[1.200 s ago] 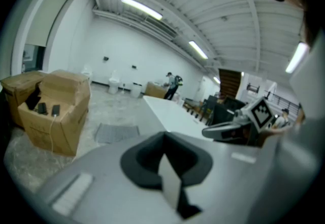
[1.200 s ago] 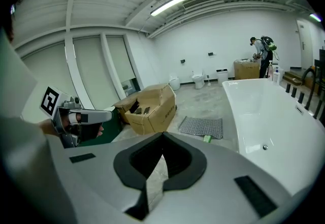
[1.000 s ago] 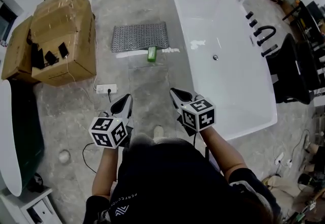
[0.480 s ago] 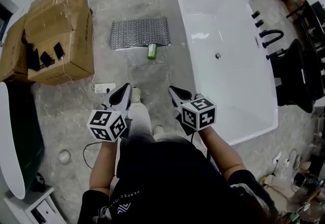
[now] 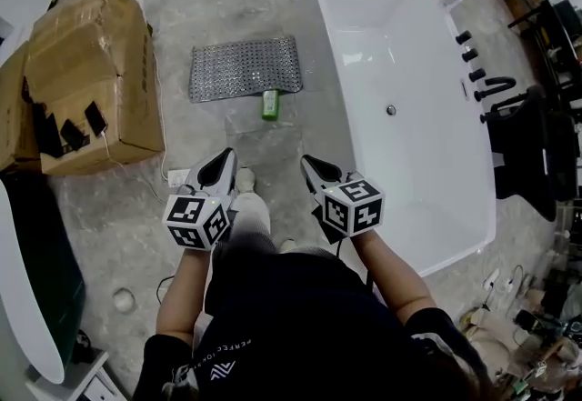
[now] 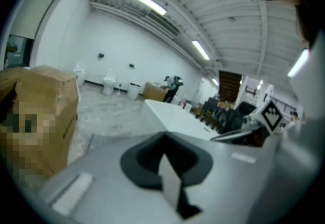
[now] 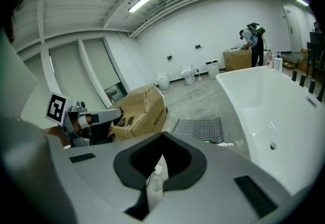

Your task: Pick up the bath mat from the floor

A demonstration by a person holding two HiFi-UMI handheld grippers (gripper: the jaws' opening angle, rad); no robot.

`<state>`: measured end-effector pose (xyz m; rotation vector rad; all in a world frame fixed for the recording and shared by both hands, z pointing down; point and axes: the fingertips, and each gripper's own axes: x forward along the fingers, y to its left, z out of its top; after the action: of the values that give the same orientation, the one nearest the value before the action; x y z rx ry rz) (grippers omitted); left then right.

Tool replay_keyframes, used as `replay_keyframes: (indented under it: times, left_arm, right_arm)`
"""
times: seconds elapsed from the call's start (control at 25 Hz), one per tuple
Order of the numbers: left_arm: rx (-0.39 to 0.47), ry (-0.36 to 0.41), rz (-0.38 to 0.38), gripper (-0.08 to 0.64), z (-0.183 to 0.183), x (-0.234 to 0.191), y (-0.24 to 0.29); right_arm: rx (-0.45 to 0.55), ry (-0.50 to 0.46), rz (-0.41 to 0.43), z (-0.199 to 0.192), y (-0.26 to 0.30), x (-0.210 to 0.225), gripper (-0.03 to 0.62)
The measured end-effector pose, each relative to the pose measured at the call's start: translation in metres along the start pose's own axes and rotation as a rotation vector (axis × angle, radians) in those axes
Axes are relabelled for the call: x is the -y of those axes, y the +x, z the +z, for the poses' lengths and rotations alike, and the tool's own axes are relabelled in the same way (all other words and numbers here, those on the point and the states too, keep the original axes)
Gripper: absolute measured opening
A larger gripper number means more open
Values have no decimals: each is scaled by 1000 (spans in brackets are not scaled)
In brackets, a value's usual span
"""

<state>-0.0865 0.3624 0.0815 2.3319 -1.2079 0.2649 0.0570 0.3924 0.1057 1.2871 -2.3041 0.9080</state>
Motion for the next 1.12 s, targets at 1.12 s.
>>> replay_keyframes:
  times: [1.12]
  left_arm:
    - [-186,-40,-22,6,4,-163,163]
  right_arm:
    - [-56,255,-140,43,223,106,-6]
